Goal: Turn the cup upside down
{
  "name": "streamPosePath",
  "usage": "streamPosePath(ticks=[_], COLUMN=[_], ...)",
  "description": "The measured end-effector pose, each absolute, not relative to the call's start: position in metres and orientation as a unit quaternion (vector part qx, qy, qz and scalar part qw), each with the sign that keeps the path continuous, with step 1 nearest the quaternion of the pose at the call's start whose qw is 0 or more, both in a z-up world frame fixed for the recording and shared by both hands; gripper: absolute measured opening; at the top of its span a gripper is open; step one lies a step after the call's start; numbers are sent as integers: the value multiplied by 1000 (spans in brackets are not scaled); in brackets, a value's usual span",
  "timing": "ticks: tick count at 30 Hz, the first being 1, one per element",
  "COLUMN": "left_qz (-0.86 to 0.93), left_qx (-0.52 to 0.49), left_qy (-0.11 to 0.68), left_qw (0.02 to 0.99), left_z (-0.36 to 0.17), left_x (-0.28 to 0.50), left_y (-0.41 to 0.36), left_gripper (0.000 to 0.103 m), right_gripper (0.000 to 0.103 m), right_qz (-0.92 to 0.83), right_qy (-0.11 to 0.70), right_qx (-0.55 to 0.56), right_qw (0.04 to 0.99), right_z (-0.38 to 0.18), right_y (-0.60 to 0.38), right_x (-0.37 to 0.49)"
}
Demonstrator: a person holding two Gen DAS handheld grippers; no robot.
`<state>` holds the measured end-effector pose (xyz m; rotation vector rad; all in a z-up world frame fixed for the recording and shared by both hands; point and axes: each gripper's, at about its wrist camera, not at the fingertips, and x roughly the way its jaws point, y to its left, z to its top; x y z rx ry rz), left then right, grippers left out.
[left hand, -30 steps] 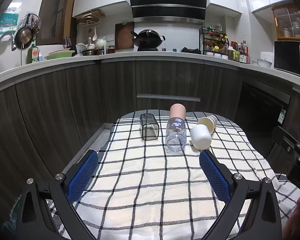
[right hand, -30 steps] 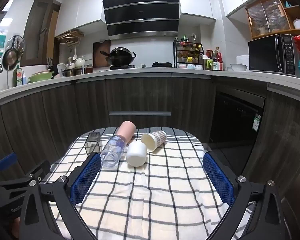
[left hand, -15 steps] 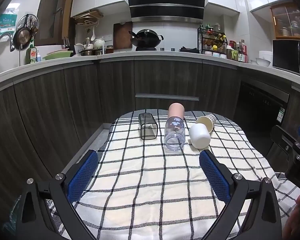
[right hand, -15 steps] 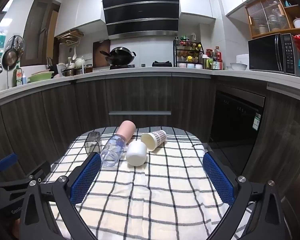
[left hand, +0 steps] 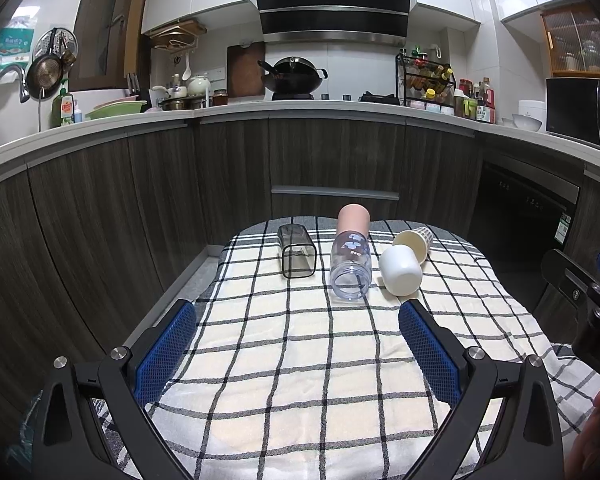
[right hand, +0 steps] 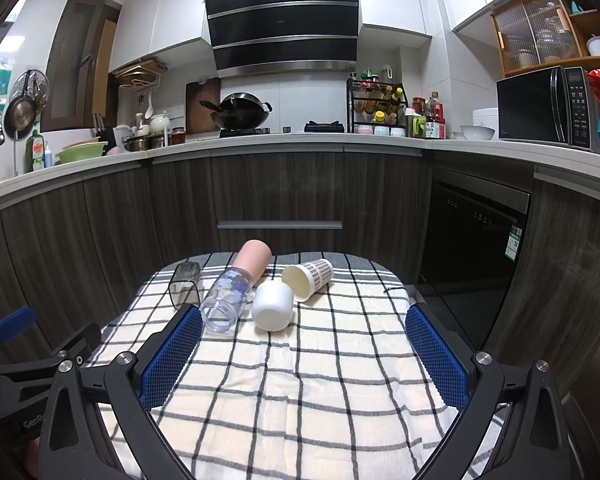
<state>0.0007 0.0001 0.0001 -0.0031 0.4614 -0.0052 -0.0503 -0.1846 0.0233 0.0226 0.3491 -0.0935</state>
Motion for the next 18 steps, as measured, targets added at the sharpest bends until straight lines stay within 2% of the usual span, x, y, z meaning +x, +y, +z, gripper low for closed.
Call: streamPosePath(ticks=[18], left_qz=[-8], left_qx=[3], left_qy=[225], left_qw=[974], left_z=[3], left_x=[2], left_y=[-3], left_gripper=[103], right_gripper=[102], right_qz=[-44], right_qy=[174], right_qx=[16], right_qw=[984], right_z=[18], right_y=[-187], right_x=[-47])
